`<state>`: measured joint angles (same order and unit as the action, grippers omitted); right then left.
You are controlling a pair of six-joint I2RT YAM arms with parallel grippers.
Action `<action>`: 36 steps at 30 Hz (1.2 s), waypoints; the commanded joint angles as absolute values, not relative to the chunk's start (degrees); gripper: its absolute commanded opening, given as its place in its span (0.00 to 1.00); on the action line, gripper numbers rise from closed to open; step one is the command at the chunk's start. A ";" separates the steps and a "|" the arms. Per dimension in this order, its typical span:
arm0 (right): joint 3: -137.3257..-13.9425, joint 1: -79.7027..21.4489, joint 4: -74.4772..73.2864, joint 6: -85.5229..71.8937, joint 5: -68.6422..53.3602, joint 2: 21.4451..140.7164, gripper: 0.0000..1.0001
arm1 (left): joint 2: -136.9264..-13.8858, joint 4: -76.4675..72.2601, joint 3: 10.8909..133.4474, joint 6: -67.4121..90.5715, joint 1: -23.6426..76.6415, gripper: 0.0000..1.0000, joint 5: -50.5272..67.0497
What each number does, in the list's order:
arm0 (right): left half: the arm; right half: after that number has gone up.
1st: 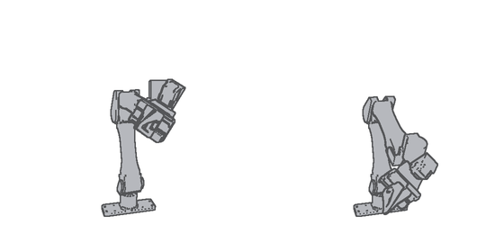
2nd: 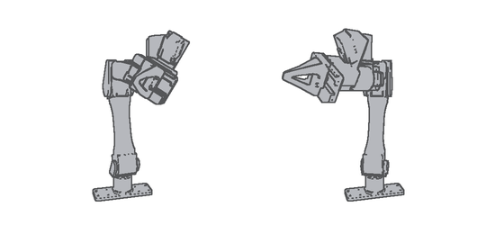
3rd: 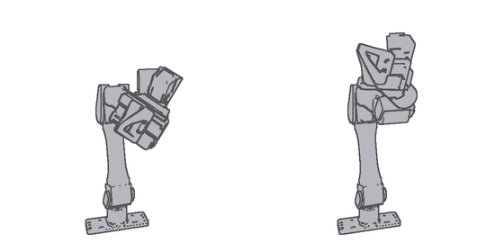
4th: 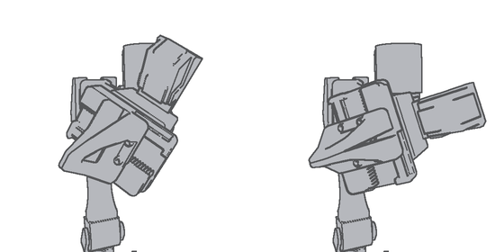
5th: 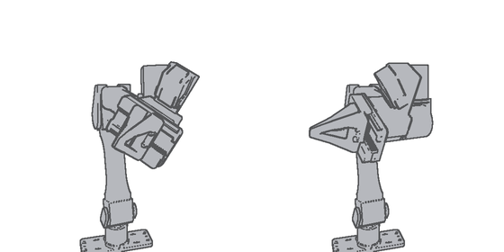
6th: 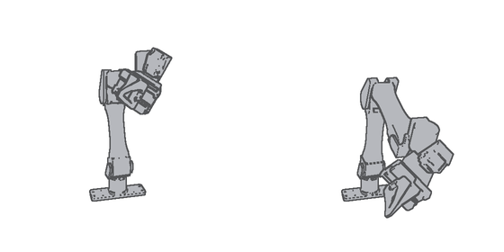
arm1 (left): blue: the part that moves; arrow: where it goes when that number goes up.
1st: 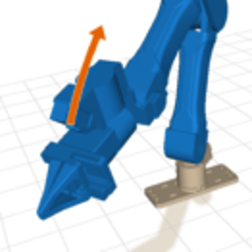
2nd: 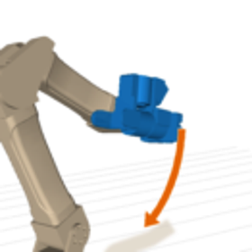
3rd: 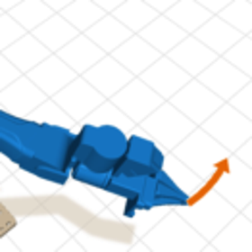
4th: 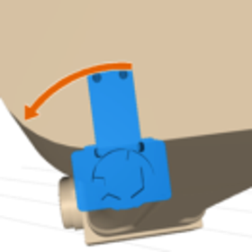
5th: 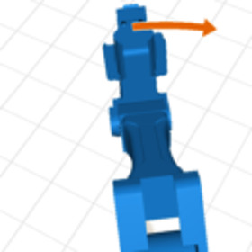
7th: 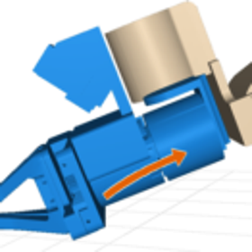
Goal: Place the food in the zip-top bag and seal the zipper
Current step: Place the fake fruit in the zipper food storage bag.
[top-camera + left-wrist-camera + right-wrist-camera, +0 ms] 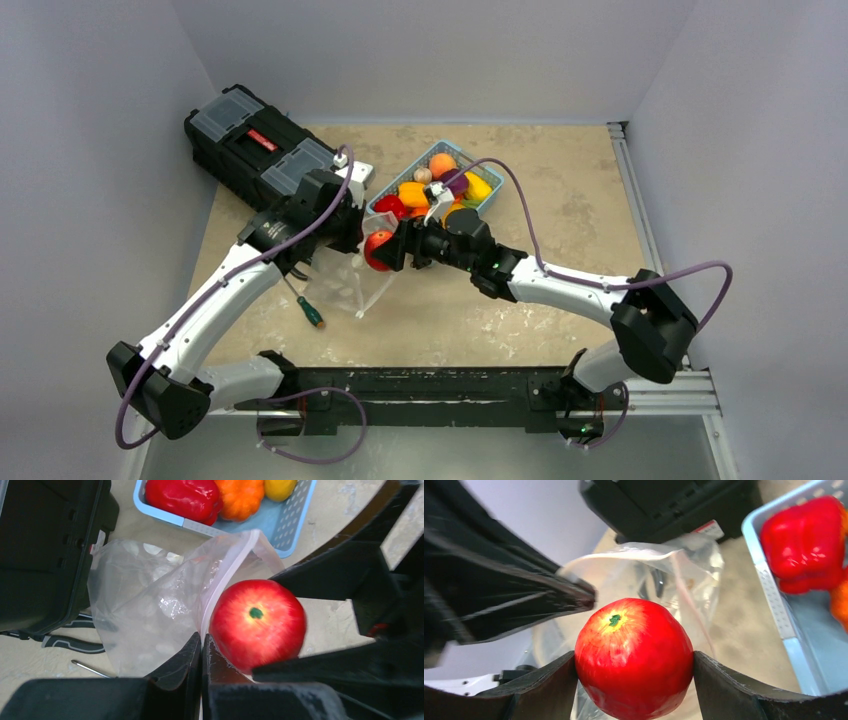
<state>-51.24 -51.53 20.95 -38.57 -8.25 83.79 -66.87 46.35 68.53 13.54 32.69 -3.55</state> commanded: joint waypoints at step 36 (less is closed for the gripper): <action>-64.65 -55.30 4.20 -33.09 -0.53 84.19 0.93 | -62.81 44.67 66.21 16.25 32.42 0.00 -2.59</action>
